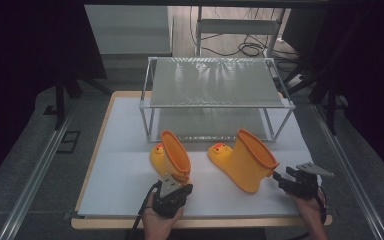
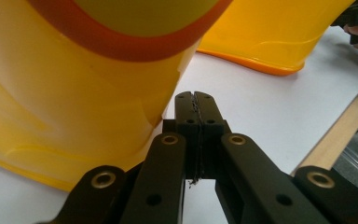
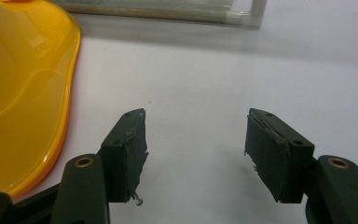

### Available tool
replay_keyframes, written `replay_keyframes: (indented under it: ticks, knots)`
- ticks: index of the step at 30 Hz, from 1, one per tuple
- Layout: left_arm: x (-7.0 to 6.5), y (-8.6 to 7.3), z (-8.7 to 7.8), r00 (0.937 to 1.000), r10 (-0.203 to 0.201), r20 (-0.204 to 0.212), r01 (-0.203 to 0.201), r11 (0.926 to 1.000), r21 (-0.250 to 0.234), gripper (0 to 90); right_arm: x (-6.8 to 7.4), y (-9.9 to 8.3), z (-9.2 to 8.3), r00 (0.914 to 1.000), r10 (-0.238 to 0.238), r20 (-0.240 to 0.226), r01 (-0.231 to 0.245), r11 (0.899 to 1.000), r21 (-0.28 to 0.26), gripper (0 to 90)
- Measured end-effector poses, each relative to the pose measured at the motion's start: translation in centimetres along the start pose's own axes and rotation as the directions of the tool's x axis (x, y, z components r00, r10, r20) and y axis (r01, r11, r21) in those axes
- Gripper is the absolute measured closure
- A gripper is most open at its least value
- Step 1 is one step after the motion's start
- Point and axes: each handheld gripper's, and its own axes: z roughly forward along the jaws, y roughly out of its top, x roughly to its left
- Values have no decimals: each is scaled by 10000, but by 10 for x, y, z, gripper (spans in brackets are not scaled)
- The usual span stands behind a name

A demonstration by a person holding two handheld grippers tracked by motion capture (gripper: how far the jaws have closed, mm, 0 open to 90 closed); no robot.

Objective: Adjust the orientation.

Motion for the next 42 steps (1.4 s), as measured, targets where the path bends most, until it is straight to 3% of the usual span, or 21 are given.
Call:
replay_keyframes:
  ticks: [6,14,24,27,29,31,35,37,41,42]
  knots:
    - [2,-1,-3,10000,88,-40,-88,10000,-27,900,1,0,0,10000,-39,11,39,10000,12,383]
    - [15,-12,-26,9996,109,-244,-108,9999,32,900,0,-1,-1,10000,9,23,-9,10000,26,383]
    - [52,-30,-65,9947,-597,-840,591,9982,-95,900,2,-1,0,10000,-8,15,8,10000,67,383]
    - [60,-32,-69,9940,-865,-674,858,9962,-141,899,2,-1,-1,10000,3,20,-3,10000,73,383]
    - [61,-34,-71,9977,-543,-410,543,9985,-1,853,2,-1,-1,10000,3,27,-4,10000,76,383]
    - [62,-37,-73,9976,-371,-578,377,9992,92,830,2,-1,-1,10000,22,34,-23,10000,73,383]
    - [81,-47,-84,9942,-886,-615,887,9961,-11,780,2,0,-1,10000,14,11,-14,10000,57,386]
    - [94,-48,-88,9909,-1041,-855,1035,9946,-118,751,3,0,0,10000,-13,-50,13,10000,-3,403]
    - [115,-41,-83,9868,-1308,-960,1319,9913,46,701,6,1,0,9998,-86,-190,86,10000,-14,440]
    - [120,-37,-79,9868,-1438,-741,1459,9890,237,701,6,1,0,9998,-86,-190,86,10000,-14,440]
